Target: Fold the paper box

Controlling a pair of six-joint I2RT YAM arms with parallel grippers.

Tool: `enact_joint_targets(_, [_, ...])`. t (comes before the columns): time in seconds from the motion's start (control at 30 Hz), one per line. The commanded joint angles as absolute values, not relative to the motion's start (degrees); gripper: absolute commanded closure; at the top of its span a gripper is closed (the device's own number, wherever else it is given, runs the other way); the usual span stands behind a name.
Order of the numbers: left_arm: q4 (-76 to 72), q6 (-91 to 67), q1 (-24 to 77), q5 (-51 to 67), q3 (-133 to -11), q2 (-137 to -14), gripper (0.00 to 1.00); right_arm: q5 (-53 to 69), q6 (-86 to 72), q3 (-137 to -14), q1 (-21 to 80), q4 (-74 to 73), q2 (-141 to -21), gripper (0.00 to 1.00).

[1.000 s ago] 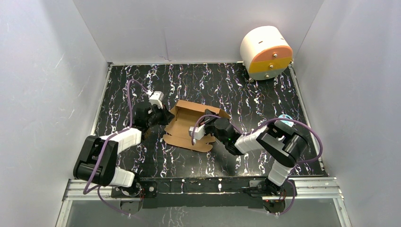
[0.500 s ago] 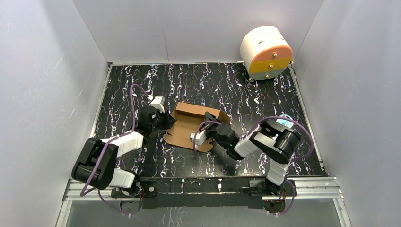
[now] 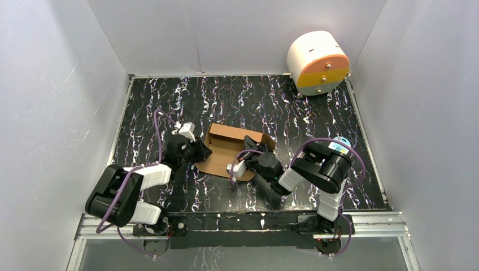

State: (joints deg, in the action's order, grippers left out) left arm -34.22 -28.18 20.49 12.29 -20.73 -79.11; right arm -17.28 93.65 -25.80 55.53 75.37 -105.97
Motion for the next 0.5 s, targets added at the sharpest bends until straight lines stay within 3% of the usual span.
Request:
enact_joint_targets(0.0, [-34.25, -29.08, 20.74, 14.13, -22.31, -73.68, 0.69, -18.19, 94.11, -24.96, 55.91, 77.69, -105.87, 1.00])
enact_joint_targets(0.17, [-31.16, -27.35, 20.71, 12.68, -23.12, -62.59, 0.66, -18.03, 93.75, -25.05, 55.99, 75.70, -104.62, 1.00])
enact_joint_targets(0.47, [-37.59, -24.90, 19.68, -5.86, -18.94, -54.99, 0.72, -17.60, 92.81, -25.31, 55.99, 74.63, -104.65, 1.00])
